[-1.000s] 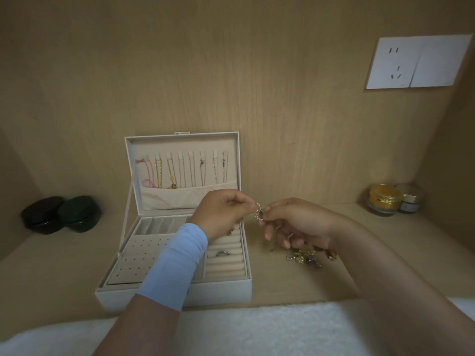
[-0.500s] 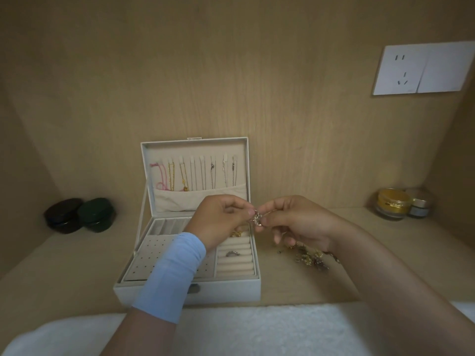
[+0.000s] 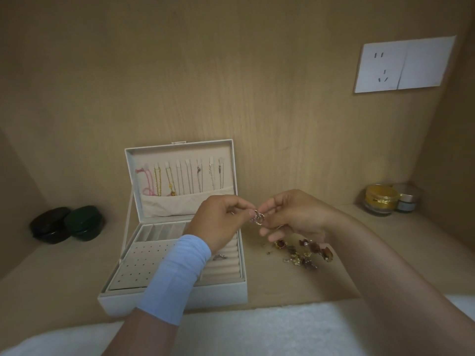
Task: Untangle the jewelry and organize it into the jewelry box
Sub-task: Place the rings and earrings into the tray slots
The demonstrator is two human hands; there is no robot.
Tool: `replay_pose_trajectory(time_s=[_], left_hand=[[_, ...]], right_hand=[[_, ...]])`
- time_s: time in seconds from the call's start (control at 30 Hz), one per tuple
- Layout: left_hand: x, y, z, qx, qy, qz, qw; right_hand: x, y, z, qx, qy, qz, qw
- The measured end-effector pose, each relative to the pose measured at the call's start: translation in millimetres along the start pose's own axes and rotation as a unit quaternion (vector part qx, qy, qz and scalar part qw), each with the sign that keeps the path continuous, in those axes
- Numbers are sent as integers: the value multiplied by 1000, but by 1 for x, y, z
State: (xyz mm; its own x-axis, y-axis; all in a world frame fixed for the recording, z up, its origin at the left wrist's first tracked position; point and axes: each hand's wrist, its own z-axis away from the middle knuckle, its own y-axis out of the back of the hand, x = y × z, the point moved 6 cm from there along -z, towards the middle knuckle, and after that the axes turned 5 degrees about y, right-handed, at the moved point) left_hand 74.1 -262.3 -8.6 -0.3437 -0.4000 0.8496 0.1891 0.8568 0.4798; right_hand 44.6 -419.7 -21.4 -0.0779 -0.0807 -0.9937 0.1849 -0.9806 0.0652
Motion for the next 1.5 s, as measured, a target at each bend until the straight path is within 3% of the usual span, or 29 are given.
replay_pose_trajectory(time_s=[0.23, 0.6, 0.9, 1.03, 1.2, 1.5], left_hand=[[6, -17, -7, -13, 7, -95, 995], [3, -21, -11, -1, 8, -73, 997], [5, -16, -3, -21, 61, 37, 997], [5, -9, -1, -33, 70, 51, 996], [-1, 4, 0, -35, 83, 46, 995], [-7, 13, 4, -40, 79, 11, 996]], right_hand=[[0, 16, -1, 17, 10, -108, 994], [-2, 25, 4, 13, -4, 30, 999], [-2, 21, 2, 14, -11, 119, 993], [-3, 5, 1, -6, -1, 58, 998], [0, -5, -4, 9, 61, 94, 994], [6, -8, -5, -17, 44, 58, 997]])
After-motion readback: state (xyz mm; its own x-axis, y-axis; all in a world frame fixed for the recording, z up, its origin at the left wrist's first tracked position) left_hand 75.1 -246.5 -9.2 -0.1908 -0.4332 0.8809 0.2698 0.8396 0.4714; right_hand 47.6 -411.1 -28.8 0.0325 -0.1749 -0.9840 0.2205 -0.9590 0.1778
